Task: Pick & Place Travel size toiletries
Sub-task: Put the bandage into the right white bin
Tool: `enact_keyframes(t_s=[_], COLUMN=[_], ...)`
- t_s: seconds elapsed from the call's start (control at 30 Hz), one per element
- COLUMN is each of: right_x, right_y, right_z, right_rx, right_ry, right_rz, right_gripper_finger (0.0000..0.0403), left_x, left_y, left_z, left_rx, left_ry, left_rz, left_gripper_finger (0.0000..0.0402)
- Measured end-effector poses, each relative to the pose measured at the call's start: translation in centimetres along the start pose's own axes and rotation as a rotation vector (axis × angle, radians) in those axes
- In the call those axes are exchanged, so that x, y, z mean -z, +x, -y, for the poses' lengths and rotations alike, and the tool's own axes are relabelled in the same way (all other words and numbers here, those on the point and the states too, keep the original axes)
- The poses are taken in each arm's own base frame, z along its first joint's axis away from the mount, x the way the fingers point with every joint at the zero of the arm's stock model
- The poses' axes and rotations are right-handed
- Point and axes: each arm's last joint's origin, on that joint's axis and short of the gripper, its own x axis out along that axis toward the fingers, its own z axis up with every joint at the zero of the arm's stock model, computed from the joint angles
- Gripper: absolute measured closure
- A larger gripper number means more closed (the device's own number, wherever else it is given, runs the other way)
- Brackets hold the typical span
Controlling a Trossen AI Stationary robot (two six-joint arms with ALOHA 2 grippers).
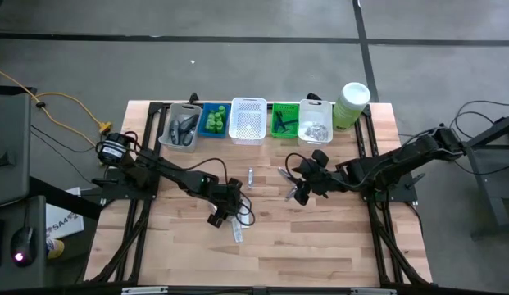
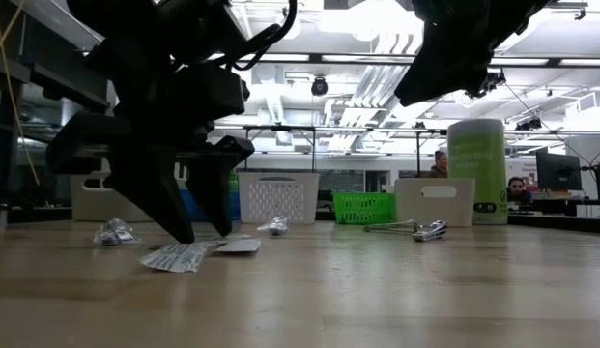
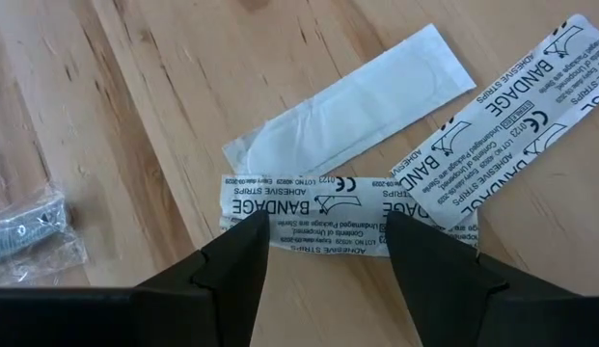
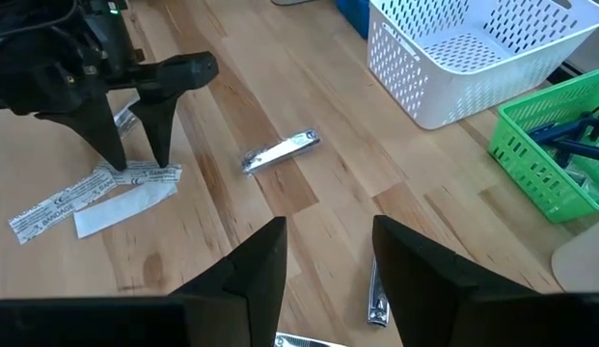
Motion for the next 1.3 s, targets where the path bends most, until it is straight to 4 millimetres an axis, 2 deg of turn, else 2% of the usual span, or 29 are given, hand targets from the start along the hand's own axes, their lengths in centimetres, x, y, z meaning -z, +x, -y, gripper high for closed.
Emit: enact_keyframes(t_s=[0.13, 0.53, 0.8, 0.97, 1.13, 1.3], right_x=[0.0, 0.0, 0.1, 0.2, 0.2, 0.2], right_y=[0.0, 0.0, 0.0, -0.1, -0.1, -0.1], right_z=[0.0, 0.0, -0.1, -0.2, -0.3, -0.2], right_rx=[0.000, -0.005, -0.026, -0.042, -0.054, -0.052], right_ry=[0.000, 0.001, 0.007, 0.009, 0.009, 0.007], right_rz=[0.000, -0.003, -0.015, -0.024, -0.036, -0.039], right_gripper_finger=[0.0254, 0.0254, 0.0254, 0.0254, 0.0254, 0.0254], left_x=[0.1, 0.5, 0.5, 0.5, 0.0, 0.2], left_y=[0.0, 0.0, 0.0, -0.5, -1.3, -1.3], left_z=[0.0, 0.2, 0.2, 0.2, 0.1, 0.1], left_rx=[0.003, 0.019, 0.022, 0.021, 0.011, 0.015], left_ry=[-0.024, -0.102, -0.129, -0.129, -0.127, -0.126], left_rz=[-0.008, -0.047, -0.056, -0.050, -0.012, -0.032], left_gripper_finger=[0.0210, 0.0302, 0.0343, 0.0334, 0.0297, 0.0255])
